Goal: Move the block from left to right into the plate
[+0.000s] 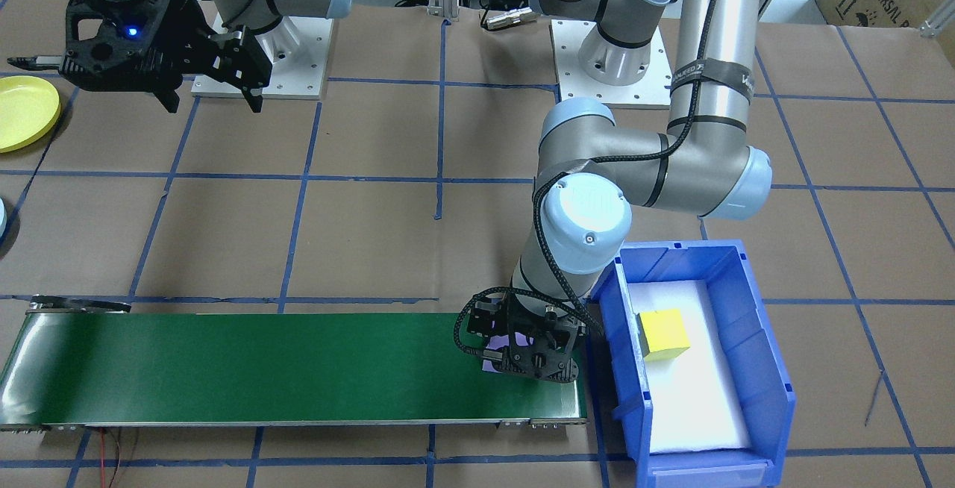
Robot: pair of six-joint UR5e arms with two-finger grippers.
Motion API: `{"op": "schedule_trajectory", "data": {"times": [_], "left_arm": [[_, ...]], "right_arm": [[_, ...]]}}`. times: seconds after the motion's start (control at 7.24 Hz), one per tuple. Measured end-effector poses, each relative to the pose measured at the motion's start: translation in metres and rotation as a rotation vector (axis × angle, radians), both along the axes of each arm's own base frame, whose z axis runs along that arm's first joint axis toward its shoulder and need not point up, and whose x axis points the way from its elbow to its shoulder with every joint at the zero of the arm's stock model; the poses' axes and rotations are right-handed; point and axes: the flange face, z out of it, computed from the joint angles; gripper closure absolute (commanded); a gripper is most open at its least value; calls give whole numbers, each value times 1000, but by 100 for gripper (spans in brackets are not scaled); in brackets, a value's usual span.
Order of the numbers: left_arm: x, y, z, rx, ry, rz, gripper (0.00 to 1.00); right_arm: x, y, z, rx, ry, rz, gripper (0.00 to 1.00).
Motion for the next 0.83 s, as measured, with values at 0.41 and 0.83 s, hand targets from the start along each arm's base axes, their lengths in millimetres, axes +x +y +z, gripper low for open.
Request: {"op": "schedule_trajectory", "data": {"times": [0.41, 0.83], "left_arm": [[33, 7, 46, -23, -11, 6, 0], [156, -2, 73, -29, -27, -102, 0]], "right_arm": [[0, 0, -1, 2, -2, 0, 0], [0, 0, -1, 3, -3, -1, 0]]}}
